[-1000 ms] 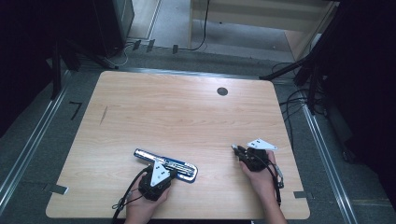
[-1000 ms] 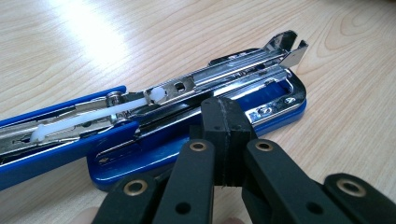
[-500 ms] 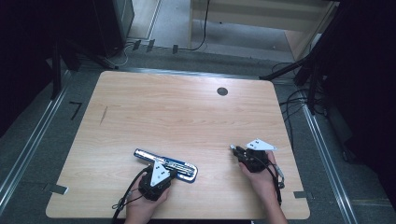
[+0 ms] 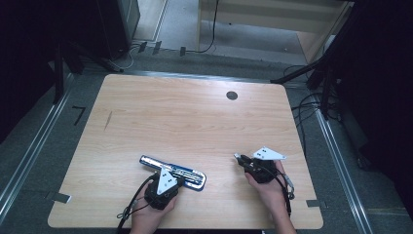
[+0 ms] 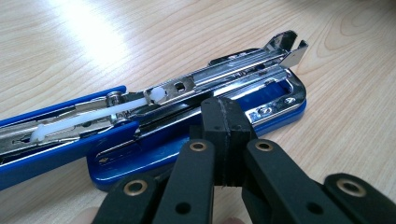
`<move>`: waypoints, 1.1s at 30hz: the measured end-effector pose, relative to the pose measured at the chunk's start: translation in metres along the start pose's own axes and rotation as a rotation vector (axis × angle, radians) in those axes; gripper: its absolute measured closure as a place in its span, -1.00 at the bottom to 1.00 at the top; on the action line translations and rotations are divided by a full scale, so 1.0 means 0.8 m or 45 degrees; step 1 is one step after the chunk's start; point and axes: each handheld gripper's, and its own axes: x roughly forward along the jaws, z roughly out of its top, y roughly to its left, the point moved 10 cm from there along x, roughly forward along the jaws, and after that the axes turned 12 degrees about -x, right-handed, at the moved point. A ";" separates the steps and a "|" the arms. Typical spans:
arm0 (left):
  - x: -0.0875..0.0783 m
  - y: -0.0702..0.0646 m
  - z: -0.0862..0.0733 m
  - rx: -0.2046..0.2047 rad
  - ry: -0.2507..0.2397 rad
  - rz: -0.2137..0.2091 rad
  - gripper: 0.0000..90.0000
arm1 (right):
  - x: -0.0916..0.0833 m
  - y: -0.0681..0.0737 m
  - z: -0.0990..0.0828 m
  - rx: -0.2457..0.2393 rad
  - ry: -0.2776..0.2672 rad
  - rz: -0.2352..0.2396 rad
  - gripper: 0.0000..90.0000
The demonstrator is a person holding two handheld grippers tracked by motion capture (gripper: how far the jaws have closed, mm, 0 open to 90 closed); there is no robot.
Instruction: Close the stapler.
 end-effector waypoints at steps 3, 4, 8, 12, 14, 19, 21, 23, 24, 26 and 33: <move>0.000 0.000 0.000 0.000 0.000 0.000 1.00 | 0.000 0.008 0.004 -0.035 -0.006 0.004 0.77; 0.000 0.000 0.000 0.000 0.000 0.000 1.00 | -0.001 0.011 0.005 -0.037 -0.008 0.007 0.77; 0.000 0.000 0.000 0.002 0.000 0.001 1.00 | -0.001 0.022 0.010 -0.040 -0.020 0.036 0.77; 0.000 0.000 0.000 0.000 0.000 0.001 1.00 | -0.001 0.031 0.015 -0.047 -0.026 0.058 0.77; 0.000 0.000 0.000 0.000 0.000 0.000 1.00 | 0.000 0.035 0.018 -0.053 -0.034 0.068 0.77; 0.000 0.000 0.000 0.002 0.000 -0.001 1.00 | -0.001 0.044 0.024 -0.058 -0.045 0.083 0.77; 0.000 0.000 0.000 0.000 0.000 -0.003 1.00 | -0.001 0.048 0.027 -0.061 -0.048 0.090 0.77; 0.000 0.000 0.000 0.001 0.003 -0.006 1.00 | -0.001 0.053 0.029 -0.066 -0.051 0.102 0.77; 0.000 0.000 0.000 0.000 0.004 -0.006 1.00 | -0.002 0.054 0.030 -0.070 -0.053 0.103 0.77; 0.000 0.000 0.000 0.000 0.003 -0.006 1.00 | -0.003 0.057 0.033 -0.075 -0.061 0.109 0.77; 0.000 0.000 0.000 0.001 0.003 -0.007 1.00 | -0.005 0.064 0.037 -0.085 -0.071 0.126 0.77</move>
